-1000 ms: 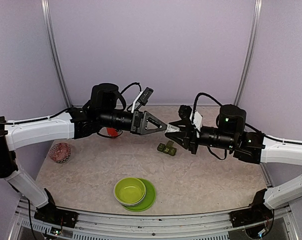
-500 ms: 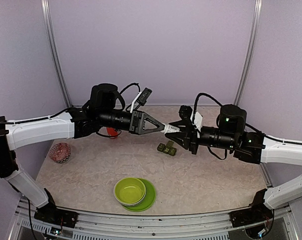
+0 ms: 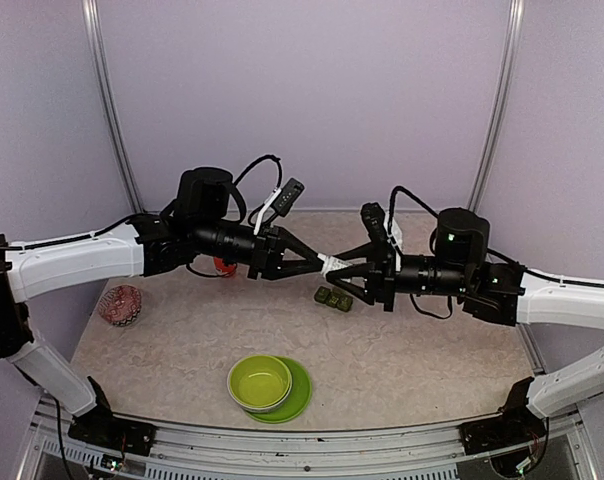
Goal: Sort the pills into containers
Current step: Screw the lid of the pill bottle onto the pill bottle.
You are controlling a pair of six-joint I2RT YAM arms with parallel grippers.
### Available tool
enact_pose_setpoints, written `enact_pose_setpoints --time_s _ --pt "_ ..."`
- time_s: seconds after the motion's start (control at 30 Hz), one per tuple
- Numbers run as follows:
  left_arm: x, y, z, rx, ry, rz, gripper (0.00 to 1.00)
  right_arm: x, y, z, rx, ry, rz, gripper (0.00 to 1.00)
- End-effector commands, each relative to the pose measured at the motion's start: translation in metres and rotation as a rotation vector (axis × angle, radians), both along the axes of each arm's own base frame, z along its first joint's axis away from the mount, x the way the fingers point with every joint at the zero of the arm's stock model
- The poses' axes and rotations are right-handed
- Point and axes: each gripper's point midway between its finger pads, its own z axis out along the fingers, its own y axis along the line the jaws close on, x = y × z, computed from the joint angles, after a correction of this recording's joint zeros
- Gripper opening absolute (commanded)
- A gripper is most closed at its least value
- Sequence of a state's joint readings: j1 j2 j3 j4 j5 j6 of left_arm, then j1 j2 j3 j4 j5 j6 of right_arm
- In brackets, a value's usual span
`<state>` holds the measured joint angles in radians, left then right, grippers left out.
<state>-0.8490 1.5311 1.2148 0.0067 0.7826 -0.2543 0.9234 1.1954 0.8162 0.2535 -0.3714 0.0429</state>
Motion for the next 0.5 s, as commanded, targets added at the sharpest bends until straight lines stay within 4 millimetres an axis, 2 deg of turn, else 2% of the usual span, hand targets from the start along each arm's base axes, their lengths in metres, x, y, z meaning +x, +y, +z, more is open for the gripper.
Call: enact_pose_setpoints --time_s 0.0,0.2,0.47 --pt "-0.085 -0.014 0.025 -0.157 -0.237 -0.361 0.0 -0.017 0.016 0.02 0.151 0.205 0.137 0.09" --pt "-0.104 -0.016 0.026 -0.165 -0.378 -0.392 0.0 -0.015 0.008 0.028 0.263 0.404 0.193 0.09" --pt "-0.104 -0.016 0.028 -0.166 -0.414 -0.362 0.0 -0.011 0.007 0.027 0.266 0.441 0.17 0.09"
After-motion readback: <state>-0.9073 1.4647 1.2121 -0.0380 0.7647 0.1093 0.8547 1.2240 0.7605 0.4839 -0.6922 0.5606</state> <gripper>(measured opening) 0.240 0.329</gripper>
